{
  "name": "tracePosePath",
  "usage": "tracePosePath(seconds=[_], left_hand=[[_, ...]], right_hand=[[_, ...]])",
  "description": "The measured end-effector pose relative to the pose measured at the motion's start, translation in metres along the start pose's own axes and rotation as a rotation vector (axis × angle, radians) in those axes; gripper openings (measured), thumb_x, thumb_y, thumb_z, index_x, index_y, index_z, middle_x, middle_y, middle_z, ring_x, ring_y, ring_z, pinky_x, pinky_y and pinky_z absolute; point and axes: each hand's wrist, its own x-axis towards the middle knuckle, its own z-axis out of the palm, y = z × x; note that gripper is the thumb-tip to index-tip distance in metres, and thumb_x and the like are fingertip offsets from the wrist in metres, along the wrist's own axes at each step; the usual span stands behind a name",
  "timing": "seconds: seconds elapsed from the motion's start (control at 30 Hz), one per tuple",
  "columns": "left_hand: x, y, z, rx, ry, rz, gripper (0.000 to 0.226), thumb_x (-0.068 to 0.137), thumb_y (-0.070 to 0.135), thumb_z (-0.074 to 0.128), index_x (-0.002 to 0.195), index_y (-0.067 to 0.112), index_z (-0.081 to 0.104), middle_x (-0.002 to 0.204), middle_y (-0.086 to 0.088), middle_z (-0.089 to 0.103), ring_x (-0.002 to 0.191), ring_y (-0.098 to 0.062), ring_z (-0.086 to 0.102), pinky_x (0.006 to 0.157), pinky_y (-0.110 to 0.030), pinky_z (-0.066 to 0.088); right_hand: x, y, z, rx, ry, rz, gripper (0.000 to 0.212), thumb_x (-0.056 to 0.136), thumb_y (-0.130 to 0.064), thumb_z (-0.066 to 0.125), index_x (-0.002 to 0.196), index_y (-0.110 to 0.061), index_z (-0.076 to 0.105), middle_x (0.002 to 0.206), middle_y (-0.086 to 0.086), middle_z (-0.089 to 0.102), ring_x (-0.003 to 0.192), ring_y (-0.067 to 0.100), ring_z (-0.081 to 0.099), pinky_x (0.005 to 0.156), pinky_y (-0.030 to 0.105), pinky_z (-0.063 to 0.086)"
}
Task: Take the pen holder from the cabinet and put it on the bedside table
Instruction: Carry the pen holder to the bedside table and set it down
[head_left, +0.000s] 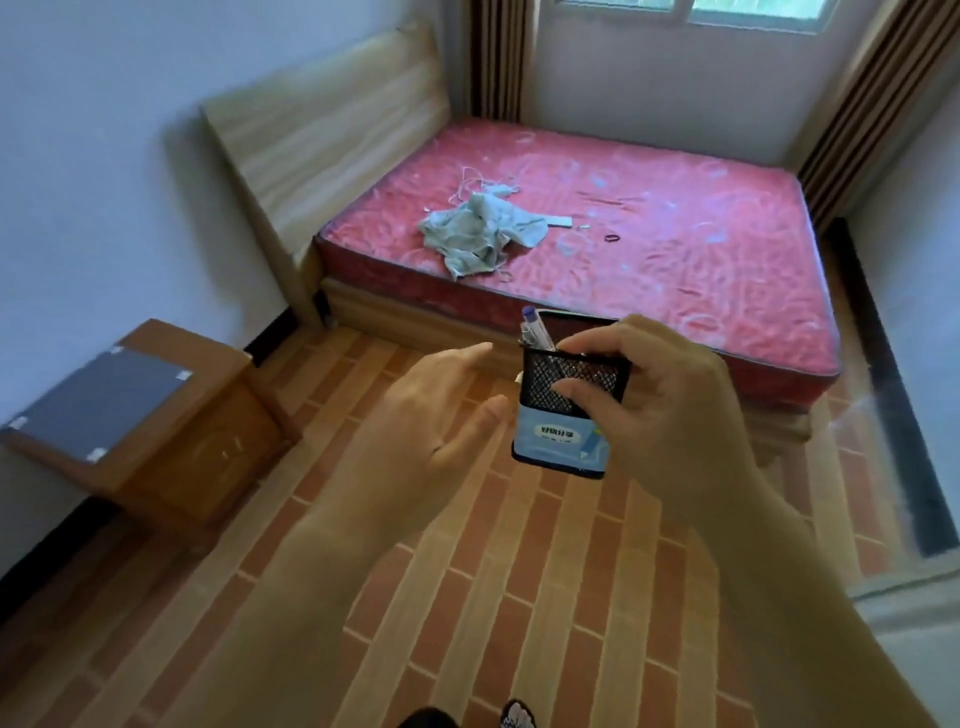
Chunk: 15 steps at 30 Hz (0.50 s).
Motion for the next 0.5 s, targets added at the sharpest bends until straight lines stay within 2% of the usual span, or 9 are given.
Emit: tracePosePath(seconds=[0.07,0.17,0.23,0.37,0.5], left_hand=[[0.014,-0.018,-0.01,0.013,0.04,-0.066,0.05,0.088,0.055,0.038,0.134,0.035,0.037,0.133,0.019,0.043,0.118,0.011,0.034,0.092,-0.004,0.026],[0.034,-0.048,-0.026,0.015,0.094,-0.161,0.053,0.086,0.06,0.036,0.134,0.039,0.035,0.135,0.022,0.04,0.12,0.011,0.032,0.092,-0.009,0.026],[0.05,-0.071,-0.036,0.019,0.138,-0.205,0.05,0.087,0.059,0.037,0.133,0.04,0.035,0.136,0.022,0.039,0.12,0.012,0.031,0.094,-0.013,0.028],[0.09,-0.121,-0.059,0.005,0.192,-0.262,0.051,0.087,0.058,0.038,0.134,0.039,0.036,0.139,0.02,0.04,0.124,0.008,0.033,0.1,-0.025,0.035],[0.144,-0.175,-0.095,0.015,0.229,-0.303,0.048,0.089,0.056,0.04,0.134,0.038,0.037,0.138,0.021,0.04,0.122,0.006,0.035,0.098,-0.027,0.039]], right_hand=[[0.027,0.01,0.019,0.049,-0.041,-0.015,0.022,0.075,-0.015,0.073,0.095,-0.016,0.066,0.088,-0.004,0.062,0.085,0.015,0.059,0.072,0.038,0.053],[0.067,0.024,0.051,0.1,-0.121,-0.051,0.022,0.075,-0.016,0.072,0.096,-0.018,0.066,0.089,-0.005,0.063,0.086,0.016,0.06,0.07,0.039,0.053],[0.097,0.032,0.075,0.106,-0.169,-0.079,0.022,0.075,-0.019,0.071,0.096,-0.019,0.066,0.089,-0.006,0.063,0.086,0.014,0.06,0.07,0.033,0.053],[0.163,0.046,0.128,0.091,-0.222,-0.135,0.022,0.074,-0.019,0.072,0.095,-0.02,0.066,0.087,-0.01,0.062,0.079,0.0,0.055,0.067,0.008,0.041],[0.234,0.052,0.188,0.087,-0.249,-0.174,0.023,0.073,-0.016,0.075,0.095,-0.02,0.066,0.087,-0.019,0.057,0.08,0.002,0.054,0.068,0.009,0.041]])
